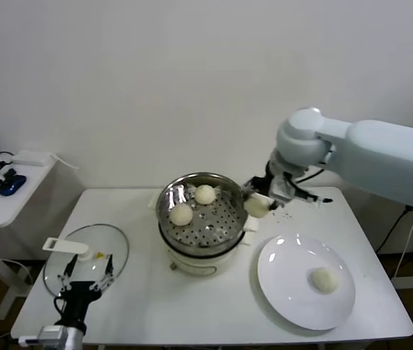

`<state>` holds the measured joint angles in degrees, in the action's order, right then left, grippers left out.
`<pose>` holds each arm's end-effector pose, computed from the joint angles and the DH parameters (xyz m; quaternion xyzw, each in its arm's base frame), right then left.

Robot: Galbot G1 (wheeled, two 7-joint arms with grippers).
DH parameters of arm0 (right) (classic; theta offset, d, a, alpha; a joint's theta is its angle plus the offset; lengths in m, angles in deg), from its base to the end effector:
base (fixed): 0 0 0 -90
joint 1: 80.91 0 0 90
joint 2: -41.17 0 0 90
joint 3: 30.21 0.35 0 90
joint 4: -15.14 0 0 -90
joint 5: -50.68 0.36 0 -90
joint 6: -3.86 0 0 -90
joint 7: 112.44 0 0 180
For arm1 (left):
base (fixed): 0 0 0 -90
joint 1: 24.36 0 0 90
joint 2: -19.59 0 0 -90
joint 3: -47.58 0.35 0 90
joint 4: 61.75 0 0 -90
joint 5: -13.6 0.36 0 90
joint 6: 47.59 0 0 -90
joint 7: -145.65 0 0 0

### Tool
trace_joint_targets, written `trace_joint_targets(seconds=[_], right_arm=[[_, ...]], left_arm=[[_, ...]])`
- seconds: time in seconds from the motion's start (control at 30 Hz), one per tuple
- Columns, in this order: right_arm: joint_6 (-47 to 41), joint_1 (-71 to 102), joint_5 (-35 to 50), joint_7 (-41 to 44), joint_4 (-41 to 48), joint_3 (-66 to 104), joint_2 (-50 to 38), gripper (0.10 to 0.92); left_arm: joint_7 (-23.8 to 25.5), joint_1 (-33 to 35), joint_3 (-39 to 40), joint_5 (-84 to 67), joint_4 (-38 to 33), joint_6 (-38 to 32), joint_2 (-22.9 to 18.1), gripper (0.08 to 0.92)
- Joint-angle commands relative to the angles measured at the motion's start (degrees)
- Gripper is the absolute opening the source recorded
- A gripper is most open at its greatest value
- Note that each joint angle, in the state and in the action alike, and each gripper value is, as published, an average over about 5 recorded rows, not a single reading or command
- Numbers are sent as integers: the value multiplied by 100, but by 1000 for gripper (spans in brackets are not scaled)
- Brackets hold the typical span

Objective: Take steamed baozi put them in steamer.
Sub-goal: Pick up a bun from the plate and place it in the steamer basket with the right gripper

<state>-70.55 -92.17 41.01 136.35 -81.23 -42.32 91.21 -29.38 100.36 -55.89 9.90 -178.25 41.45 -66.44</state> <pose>0.4681 0.0690 0.0167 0.5886 -0.1447 0.7941 0.0441 0.1529 0.0880 -0.3295 0.0419 -0.9959 -0.0555 0.0585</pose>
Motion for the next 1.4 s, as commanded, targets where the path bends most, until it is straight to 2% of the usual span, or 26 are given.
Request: trace_joint_targets(seconds=[0.03, 0.27, 0.5, 1.13, 1.4], right_arm=[[279, 361, -637, 51, 569, 225, 1348, 681], [405, 799, -784, 30, 1247, 229, 2100, 681], [652, 1064, -990, 12, 1622, 236, 2433, 685], [759, 1433, -1209, -8, 1281, 132, 2302, 686], [927, 1536, -1556, -18, 1192, 173, 2223, 687]], left_arm=[[-3, -2, -7, -8, 0, 3, -15, 823], [-7, 32, -75, -50, -26, -7, -30, 823], [-11, 18, -73, -66, 7, -10, -50, 823], [-12, -44, -52, -50, 76, 7, -59, 823], [-12, -55, -43, -36, 97, 3, -54, 823]])
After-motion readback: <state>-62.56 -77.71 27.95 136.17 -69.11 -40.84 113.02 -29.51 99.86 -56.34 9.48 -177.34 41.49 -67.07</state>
